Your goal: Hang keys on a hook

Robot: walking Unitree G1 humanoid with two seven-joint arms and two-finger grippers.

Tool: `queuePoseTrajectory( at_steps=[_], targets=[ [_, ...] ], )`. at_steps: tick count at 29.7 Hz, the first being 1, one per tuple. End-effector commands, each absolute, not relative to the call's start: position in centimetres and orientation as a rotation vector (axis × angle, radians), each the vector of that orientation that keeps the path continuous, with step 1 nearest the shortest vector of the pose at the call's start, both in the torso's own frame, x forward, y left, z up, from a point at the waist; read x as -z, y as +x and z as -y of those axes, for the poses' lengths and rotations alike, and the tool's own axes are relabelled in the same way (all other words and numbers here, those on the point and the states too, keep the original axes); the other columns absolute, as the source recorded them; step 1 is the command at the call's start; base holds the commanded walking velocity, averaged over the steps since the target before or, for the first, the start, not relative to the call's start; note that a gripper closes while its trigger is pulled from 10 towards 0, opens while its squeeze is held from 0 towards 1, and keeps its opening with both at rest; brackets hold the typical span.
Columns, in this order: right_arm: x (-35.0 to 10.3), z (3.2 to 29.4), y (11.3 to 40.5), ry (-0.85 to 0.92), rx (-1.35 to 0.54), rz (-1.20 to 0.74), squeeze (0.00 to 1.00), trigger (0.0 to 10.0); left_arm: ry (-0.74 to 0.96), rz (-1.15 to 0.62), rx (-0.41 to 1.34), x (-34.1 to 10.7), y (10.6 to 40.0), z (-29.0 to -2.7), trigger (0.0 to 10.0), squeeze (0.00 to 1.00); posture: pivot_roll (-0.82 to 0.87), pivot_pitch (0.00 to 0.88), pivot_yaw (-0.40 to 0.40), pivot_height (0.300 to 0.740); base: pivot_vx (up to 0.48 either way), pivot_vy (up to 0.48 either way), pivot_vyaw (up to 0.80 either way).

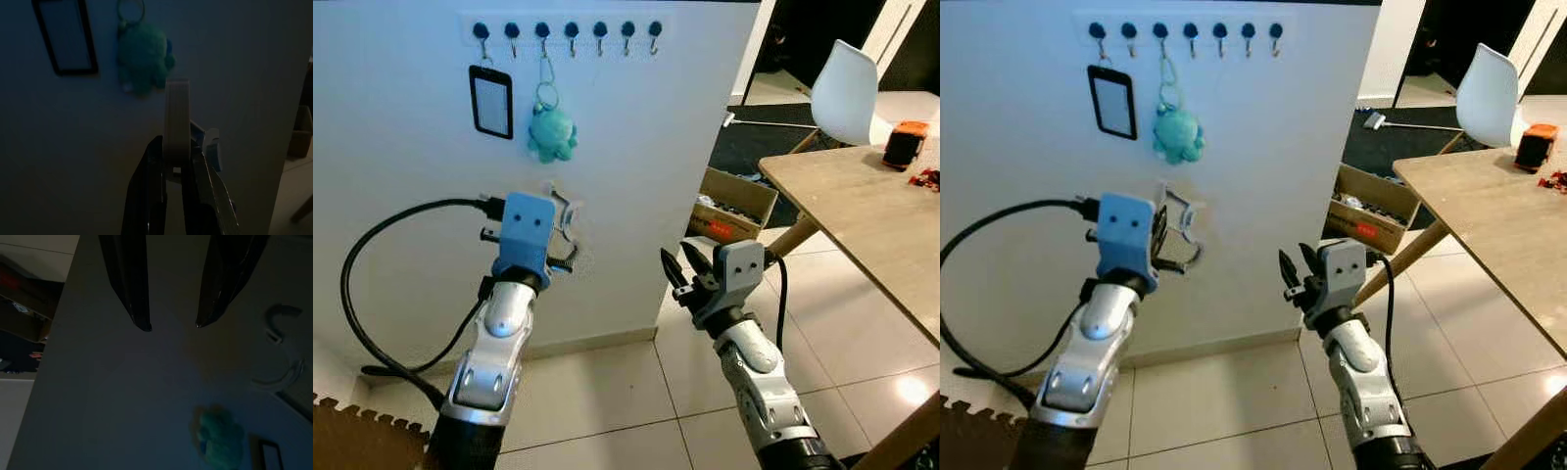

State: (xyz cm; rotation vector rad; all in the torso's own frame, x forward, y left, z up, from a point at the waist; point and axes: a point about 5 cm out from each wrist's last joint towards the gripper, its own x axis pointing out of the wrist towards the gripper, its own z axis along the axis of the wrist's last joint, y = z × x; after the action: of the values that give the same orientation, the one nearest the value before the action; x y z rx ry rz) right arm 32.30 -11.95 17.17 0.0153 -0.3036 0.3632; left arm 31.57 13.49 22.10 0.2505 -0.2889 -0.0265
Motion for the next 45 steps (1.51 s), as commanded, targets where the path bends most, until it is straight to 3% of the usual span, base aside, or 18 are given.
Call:
queuePoseTrajectory(
  at_steps=[1, 14, 45],
  targets=[
    [-16.55, 11.98, 32.32, 0.004, -0.367, 0.278, 0.00, 10.0, 0.271, 0.289, 0.025, -21.98, 31.45, -13.47, 10.0, 0.00, 0.16, 0.187, -0.057, 0.740, 0.000, 0.000, 0.00],
    [-16.53, 12.11, 32.43, 0.000, -0.368, 0.273, 0.00, 10.0, 0.272, 0.284, 0.033, -21.81, 31.09, -13.38, 10.0, 0.00, 0.15, 0.179, -0.059, 0.740, 0.000, 0.000, 0.07],
    [-16.40, 12.11, 32.64, -0.001, -0.360, 0.265, 0.00, 10.0, 0.281, 0.267, 0.042, -21.53, 31.12, -13.35, 10.0, 0.00, 0.16, 0.188, -0.053, 0.740, 0.000, 0.000, 0.73]
  ],
)
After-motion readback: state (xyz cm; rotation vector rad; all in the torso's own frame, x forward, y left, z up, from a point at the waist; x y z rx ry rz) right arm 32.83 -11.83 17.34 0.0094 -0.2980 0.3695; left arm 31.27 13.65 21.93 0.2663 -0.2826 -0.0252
